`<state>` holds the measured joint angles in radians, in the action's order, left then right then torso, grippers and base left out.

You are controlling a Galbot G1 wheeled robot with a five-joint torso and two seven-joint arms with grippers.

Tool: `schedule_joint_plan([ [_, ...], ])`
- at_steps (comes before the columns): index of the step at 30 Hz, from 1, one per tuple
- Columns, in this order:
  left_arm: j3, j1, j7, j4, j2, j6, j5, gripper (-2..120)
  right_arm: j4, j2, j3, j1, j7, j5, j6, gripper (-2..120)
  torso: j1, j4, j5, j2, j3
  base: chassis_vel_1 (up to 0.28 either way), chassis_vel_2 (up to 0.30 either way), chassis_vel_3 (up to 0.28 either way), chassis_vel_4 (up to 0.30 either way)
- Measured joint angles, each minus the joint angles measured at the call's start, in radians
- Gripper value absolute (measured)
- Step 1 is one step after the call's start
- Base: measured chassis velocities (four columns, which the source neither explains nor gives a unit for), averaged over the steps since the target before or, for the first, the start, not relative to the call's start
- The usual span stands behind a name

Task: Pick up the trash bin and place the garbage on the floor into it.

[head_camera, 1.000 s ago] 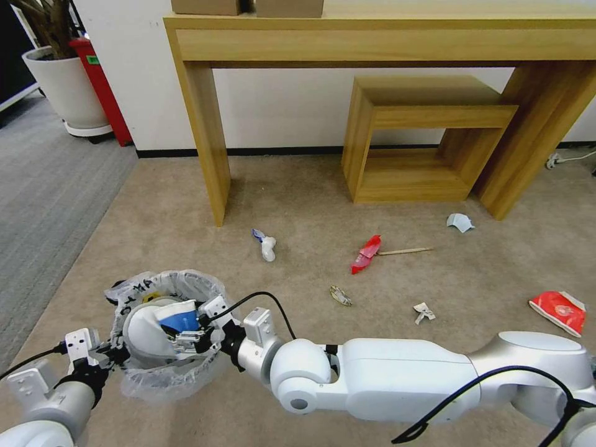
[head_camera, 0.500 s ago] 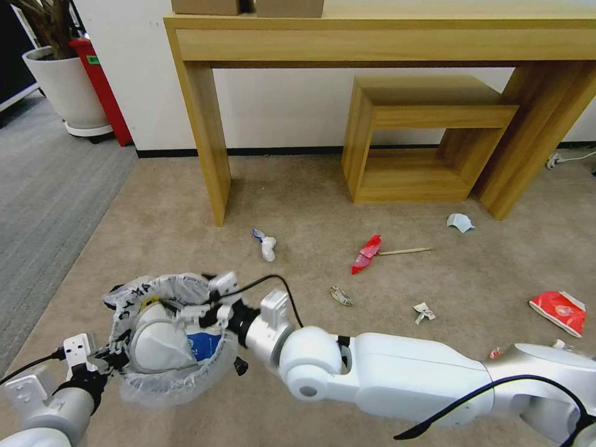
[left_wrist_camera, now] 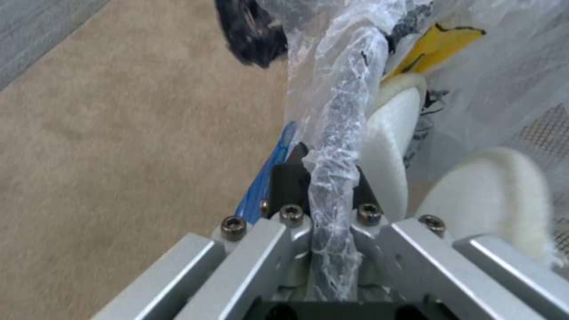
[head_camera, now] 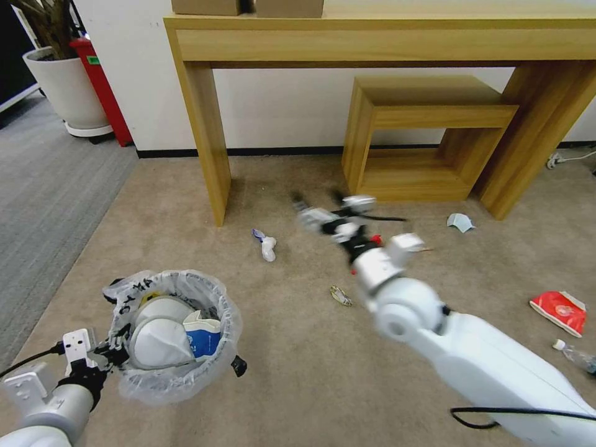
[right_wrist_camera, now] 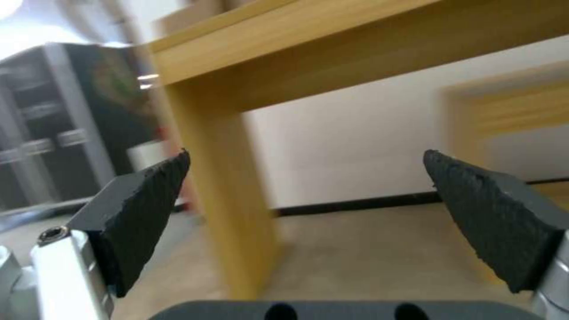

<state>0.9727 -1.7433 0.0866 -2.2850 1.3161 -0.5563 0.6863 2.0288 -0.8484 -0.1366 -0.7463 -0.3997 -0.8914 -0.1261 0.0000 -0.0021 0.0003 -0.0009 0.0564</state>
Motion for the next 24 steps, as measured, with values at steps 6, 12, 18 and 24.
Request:
schedule_joint_plan([
  [6,-0.041,0.072,-0.01,0.036,-0.026,-0.001,-0.004,1,0.032,-0.057,0.504,-0.398,-0.019,0.232,-0.006,100,0.0,-0.0004,-0.0001,0.0,0.0,0.0,0.0,0.0,0.0],
  [12,-0.052,0.098,-0.017,0.063,-0.052,-0.001,-0.004,1,0.017,-0.161,0.671,-0.555,-0.009,0.377,-0.028,100,0.0,-0.0001,-0.0004,0.0,0.0,0.0,0.0,0.0,0.0],
  [18,-0.051,0.099,-0.02,0.07,-0.068,0.001,-0.002,1,0.025,-0.248,0.711,-0.615,-0.051,0.451,-0.008,100,0.0,-0.0001,-0.0005,0.0,0.0,0.0,0.0,0.0,0.0],
  [24,-0.045,0.084,-0.02,0.059,-0.067,0.004,-0.003,1,0.019,-0.262,0.712,-0.612,-0.085,0.47,0.01,100,0.0,0.0001,-0.0004,0.0,0.0,0.0,0.0,0.0,0.0],
])
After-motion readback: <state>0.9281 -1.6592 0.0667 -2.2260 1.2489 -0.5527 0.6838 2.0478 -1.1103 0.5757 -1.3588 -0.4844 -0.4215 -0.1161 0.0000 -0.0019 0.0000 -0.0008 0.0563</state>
